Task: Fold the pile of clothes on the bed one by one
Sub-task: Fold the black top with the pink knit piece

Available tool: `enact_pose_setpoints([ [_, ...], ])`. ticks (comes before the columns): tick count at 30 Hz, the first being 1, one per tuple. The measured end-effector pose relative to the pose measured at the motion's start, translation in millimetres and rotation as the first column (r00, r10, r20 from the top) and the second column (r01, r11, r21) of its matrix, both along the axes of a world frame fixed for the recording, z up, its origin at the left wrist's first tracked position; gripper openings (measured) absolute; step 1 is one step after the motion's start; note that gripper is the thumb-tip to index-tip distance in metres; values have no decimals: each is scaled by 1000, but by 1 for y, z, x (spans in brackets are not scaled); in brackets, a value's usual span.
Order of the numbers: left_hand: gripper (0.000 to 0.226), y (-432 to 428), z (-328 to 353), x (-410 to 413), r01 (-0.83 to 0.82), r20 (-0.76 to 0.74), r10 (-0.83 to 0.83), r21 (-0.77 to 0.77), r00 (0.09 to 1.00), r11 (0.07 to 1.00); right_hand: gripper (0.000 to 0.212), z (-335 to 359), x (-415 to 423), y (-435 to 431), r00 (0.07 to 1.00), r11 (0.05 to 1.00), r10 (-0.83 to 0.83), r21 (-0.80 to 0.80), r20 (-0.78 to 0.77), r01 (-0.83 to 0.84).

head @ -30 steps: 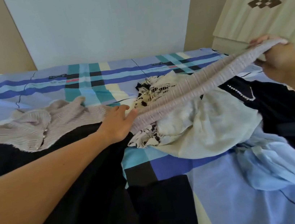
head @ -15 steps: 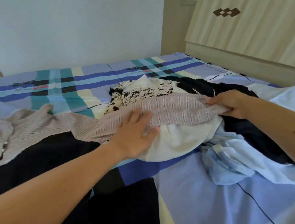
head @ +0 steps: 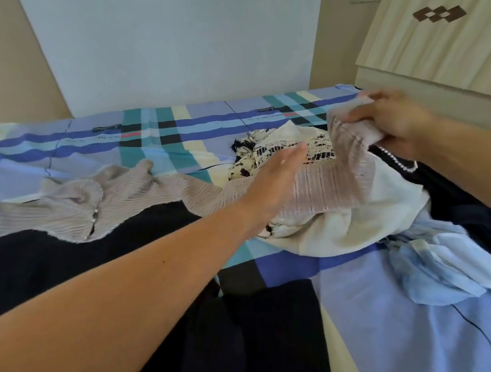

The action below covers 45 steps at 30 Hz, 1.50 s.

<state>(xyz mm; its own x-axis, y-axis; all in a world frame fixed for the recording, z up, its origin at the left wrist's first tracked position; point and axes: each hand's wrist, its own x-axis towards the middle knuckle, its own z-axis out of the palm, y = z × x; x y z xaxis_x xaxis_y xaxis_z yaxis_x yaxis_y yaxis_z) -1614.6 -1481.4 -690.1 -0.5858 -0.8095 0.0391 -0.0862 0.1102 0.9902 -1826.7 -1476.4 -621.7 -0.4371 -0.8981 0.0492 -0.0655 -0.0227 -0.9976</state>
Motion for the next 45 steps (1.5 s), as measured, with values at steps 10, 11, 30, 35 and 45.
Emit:
enact_pose_setpoints([
  [10, 47, -62, 8, 147, -440, -184, 540, 398, 821, 805, 42, -25, 182, -16, 853, 857, 504, -46, -135, -513],
  [11, 43, -68, 8, 167, -487, -142, 576, 397, 805, 778, 39, -33, 188, -20, 859, 888, 438, -22, -267, -459],
  [30, 50, -104, -97, 408, -850, 300, 817, -40, 492, 526, 79, -146, 303, -57, 7, 682, 709, 684, -705, -258],
  [35, 26, -107, -85, 411, -778, 356, 802, -251, 480, 577, 66, -127, 320, -65, 157, 847, 478, 406, -864, -343],
  [45, 31, -64, -91, 442, -579, 489, 783, -532, 385, 618, 76, -141, 357, -67, 93, 667, 743, 722, -663, -183],
])
